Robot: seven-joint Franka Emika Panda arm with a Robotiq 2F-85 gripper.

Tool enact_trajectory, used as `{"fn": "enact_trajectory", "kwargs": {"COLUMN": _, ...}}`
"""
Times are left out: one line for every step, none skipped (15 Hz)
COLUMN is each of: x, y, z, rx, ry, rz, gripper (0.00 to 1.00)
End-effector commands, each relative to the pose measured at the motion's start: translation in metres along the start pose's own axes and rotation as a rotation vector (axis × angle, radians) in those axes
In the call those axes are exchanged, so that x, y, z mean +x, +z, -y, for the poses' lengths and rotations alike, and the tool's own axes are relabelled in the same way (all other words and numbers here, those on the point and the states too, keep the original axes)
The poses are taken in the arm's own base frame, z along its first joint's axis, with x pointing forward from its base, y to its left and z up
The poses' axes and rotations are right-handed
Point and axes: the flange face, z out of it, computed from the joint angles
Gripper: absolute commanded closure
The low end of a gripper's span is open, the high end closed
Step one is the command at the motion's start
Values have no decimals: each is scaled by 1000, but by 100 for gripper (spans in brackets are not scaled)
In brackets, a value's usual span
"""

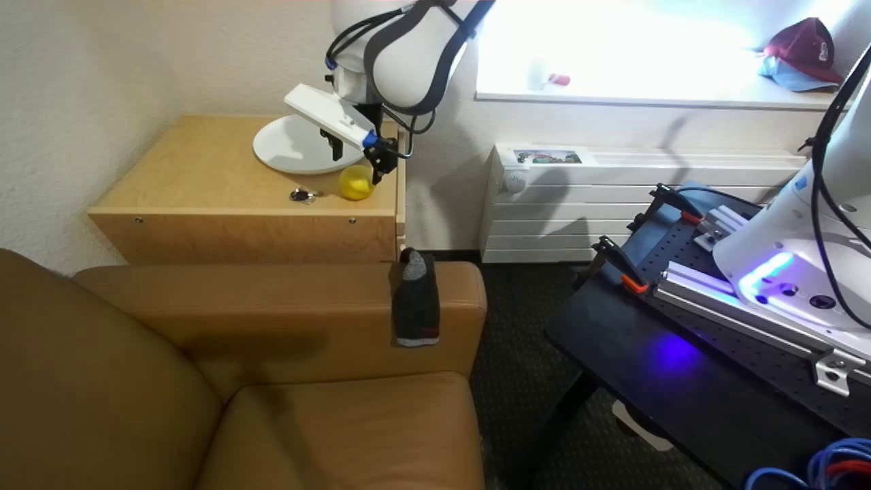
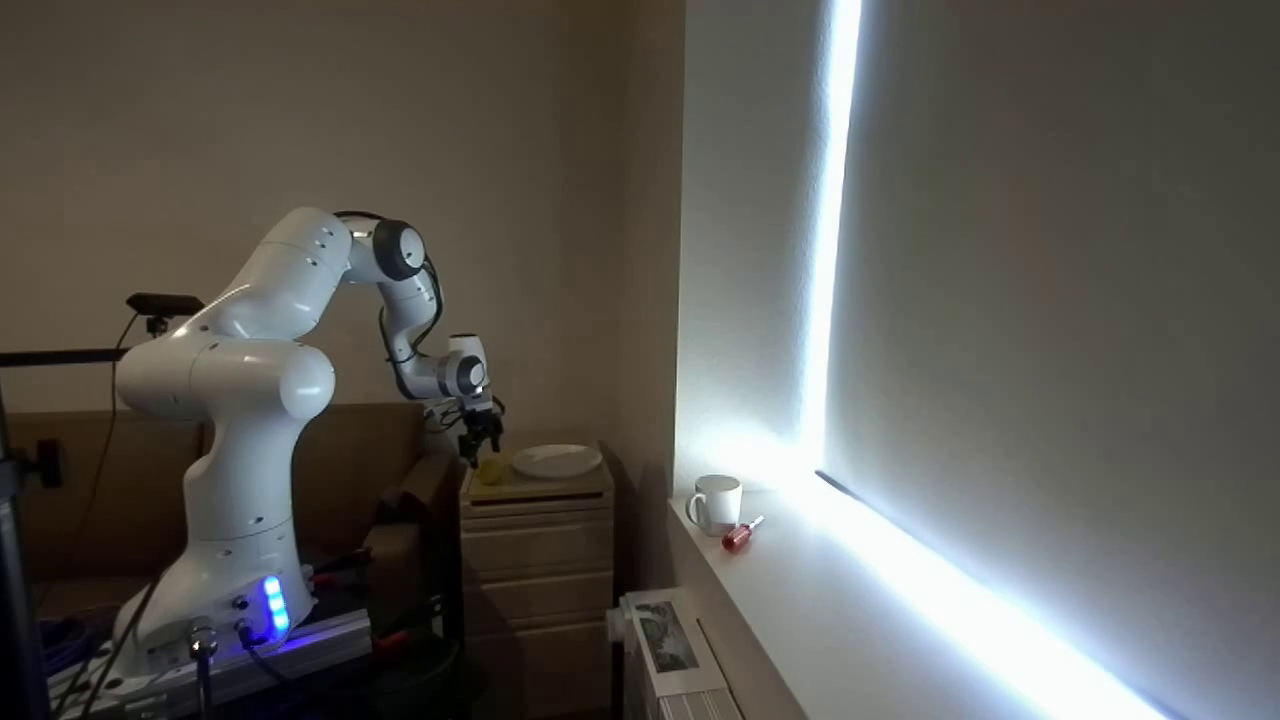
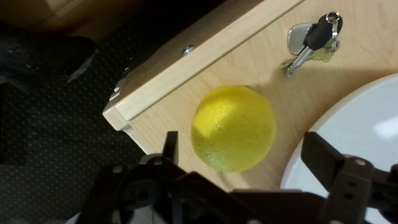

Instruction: Put the lemon on the white plate

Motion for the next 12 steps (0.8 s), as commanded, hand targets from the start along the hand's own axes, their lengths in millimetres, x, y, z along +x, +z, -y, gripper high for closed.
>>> {"fn": "enact_trajectory", "kwargs": {"x": -4, "y": 12, "z": 10, "rx": 29, "ry": 3, "rz": -27, "gripper": 0}}
{"fn": "enact_trajectory", "kwargs": {"x": -4, "y": 16, "z": 10, "rx": 28, "ry": 3, "rz": -32, "gripper": 0}}
{"fn": "enact_trajectory", "kwargs": {"x": -5, "y": 18, "z": 11, "rx": 26, "ry": 5, "rz": -35, "gripper": 0}}
{"fn": "enact_trajectory", "kwargs": {"x": -6, "y": 22, "z": 11, "rx": 22, "ry": 8, "rz": -33, "gripper": 0}}
{"fn": "enact_trajectory", "kwargs": {"x": -6, "y": 25, "z": 11, "rx": 17, "ry": 10, "rz": -33, "gripper": 0}}
{"fn": "enact_trajectory", "kwargs": {"x": -7, "y": 28, "z": 12, "rx": 14, "ry": 10, "rz": -33, "gripper": 0}}
{"fn": "enact_trajectory", "kwargs": {"x": -7, "y": 31, "z": 11, "rx": 6, "ry": 9, "rz": -29, "gripper": 3}}
{"fn": "enact_trajectory", "kwargs": {"x": -7, "y": 34, "z": 10, "rx": -1, "ry": 9, "rz": -33, "gripper": 27}}
{"fn": "enact_trajectory", "kwargs": {"x": -7, "y": 37, "z": 10, "rx": -8, "ry": 10, "rz": -32, "gripper": 28}}
{"fn": "enact_trajectory", "kwargs": {"x": -6, "y": 39, "z": 9, "rx": -13, "ry": 9, "rz": -34, "gripper": 31}}
{"fn": "enact_trajectory", "kwargs": {"x": -6, "y": 40, "z": 9, "rx": -15, "ry": 11, "rz": -35, "gripper": 38}}
{"fn": "enact_trajectory", "kwargs": {"x": -6, "y": 41, "z": 9, "rx": -18, "ry": 11, "rz": -34, "gripper": 46}}
